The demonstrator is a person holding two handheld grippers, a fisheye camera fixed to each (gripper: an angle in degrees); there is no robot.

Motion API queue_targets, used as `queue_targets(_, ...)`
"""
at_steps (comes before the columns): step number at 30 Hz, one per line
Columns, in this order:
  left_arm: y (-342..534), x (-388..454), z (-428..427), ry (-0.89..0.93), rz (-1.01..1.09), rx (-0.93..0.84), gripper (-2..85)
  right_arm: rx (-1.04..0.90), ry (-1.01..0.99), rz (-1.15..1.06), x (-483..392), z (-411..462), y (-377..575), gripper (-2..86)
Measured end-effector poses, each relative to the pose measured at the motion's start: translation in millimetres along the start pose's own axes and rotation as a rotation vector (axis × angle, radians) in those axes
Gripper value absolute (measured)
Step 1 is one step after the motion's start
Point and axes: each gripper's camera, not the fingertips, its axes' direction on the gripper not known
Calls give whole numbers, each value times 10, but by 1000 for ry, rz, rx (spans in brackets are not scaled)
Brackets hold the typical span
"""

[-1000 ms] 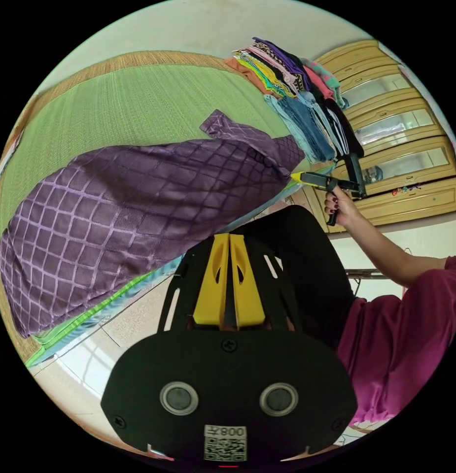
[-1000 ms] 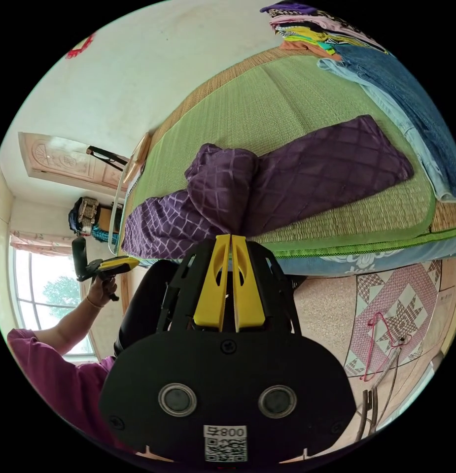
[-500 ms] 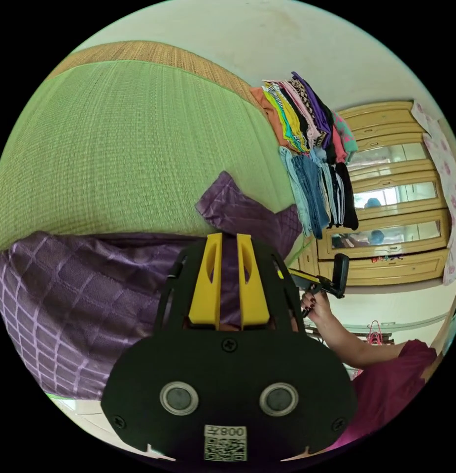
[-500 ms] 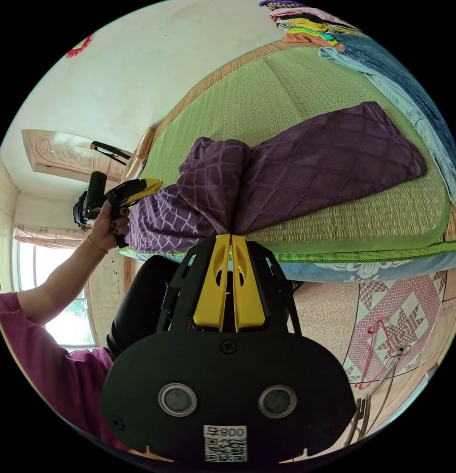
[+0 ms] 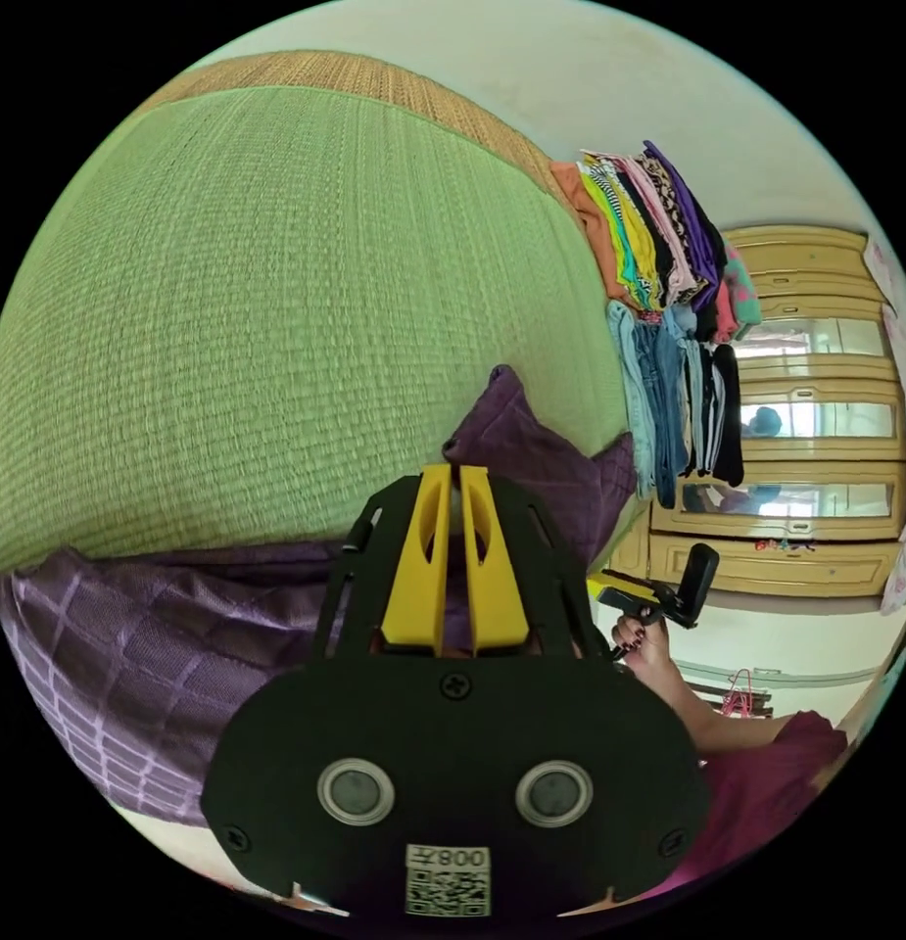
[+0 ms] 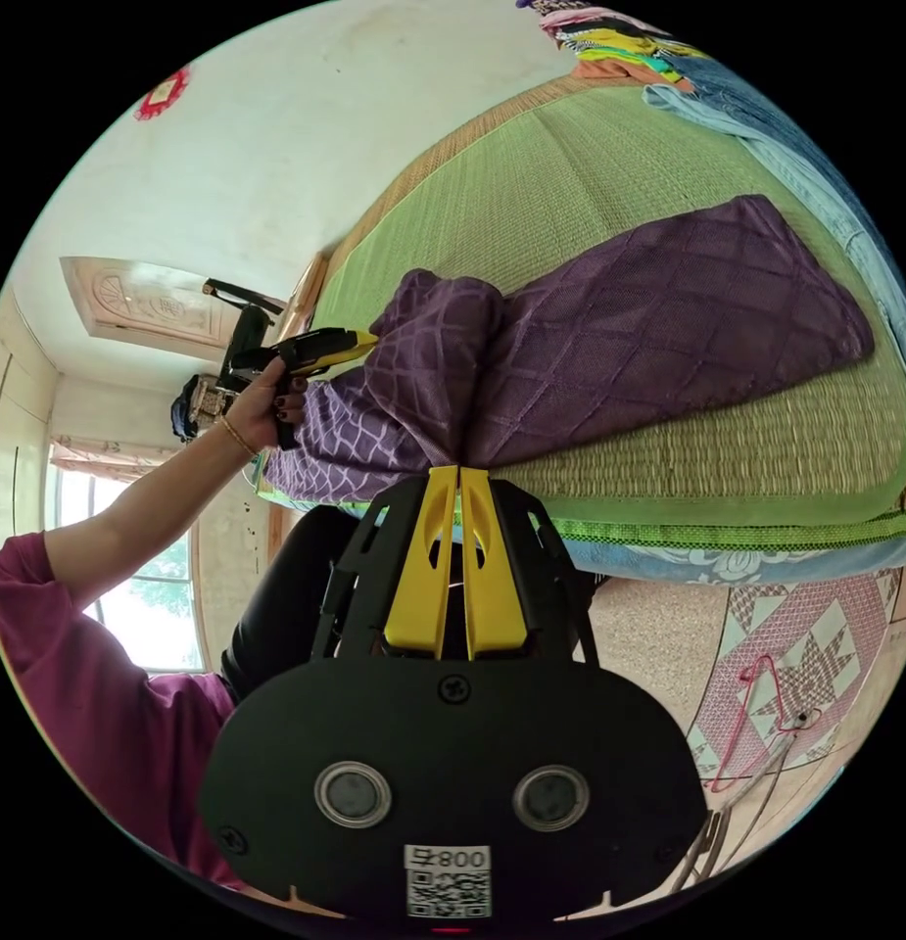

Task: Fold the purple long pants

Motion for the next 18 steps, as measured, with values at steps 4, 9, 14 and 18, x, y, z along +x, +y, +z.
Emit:
queue_targets(4,-79,305,-484,153,91,88,16,9,-34,5,105,-118,106,3)
queue_targets(9,-202,906,-920,286,226,124,14,85,-106,61,329,-425,360,9)
queue_targets(14,-363,1730,-1082,366,384,79,13,309,-161,32,246,-1049,626,48)
queue_targets(18,-430,2267,-1019,377,466,5,14,455,-110,-163,-279,-1614,610,88)
